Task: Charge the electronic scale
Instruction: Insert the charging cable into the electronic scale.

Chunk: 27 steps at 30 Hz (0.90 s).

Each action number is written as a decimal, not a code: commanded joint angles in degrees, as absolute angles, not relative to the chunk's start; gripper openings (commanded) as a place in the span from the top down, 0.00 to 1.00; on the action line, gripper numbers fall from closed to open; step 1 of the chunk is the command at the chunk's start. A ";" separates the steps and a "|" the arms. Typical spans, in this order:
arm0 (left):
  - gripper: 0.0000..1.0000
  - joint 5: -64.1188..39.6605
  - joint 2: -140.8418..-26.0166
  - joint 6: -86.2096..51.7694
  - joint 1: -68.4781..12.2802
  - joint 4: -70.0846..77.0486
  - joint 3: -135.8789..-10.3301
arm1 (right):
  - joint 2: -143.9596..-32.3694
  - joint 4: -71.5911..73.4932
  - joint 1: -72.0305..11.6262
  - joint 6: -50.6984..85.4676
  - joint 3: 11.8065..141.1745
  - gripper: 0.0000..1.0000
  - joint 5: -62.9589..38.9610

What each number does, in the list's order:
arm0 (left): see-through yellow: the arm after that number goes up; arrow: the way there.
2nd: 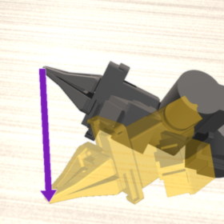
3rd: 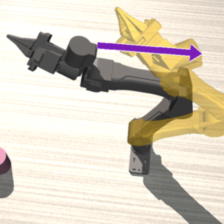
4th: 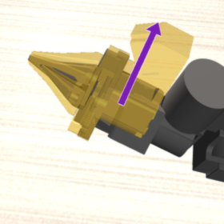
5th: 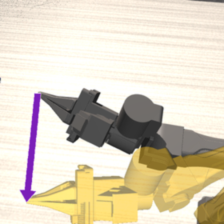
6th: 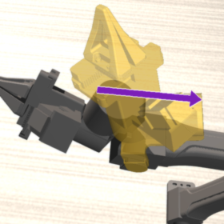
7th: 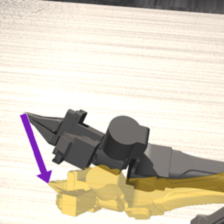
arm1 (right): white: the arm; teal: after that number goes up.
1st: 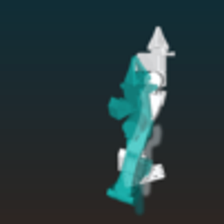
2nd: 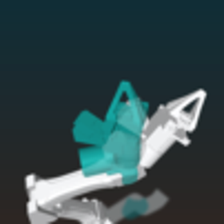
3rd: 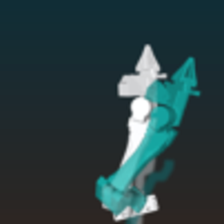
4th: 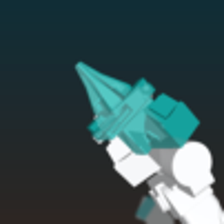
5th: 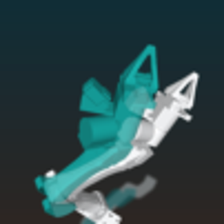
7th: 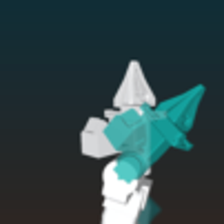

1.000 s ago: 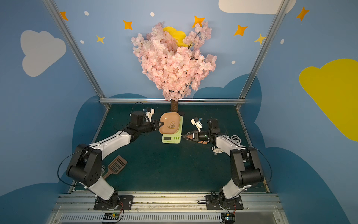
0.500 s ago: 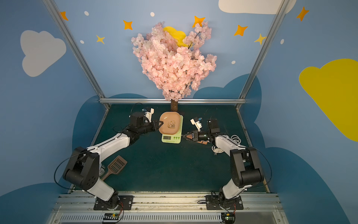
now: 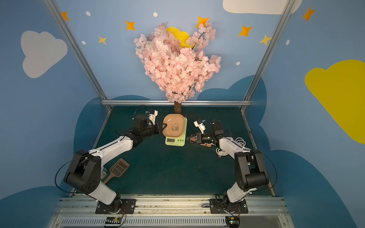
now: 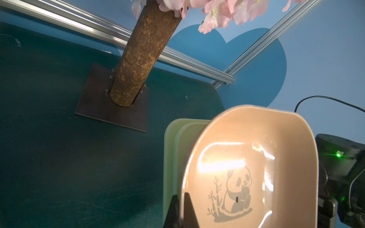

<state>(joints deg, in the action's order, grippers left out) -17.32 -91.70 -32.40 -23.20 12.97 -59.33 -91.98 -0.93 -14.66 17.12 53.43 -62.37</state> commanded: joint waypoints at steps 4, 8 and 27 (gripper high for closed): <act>0.97 -18.66 -91.64 -33.34 -23.50 13.20 -62.38 | -89.42 -2.57 -15.12 14.50 53.86 0.80 -60.02; 0.97 -17.38 -94.12 -33.48 -23.24 9.44 -63.84 | -85.66 -4.05 -15.92 11.37 52.32 0.56 -54.02; 0.97 -16.36 -96.15 -36.89 -23.71 10.85 -62.40 | -79.85 -12.44 -16.30 8.26 57.24 0.29 -43.42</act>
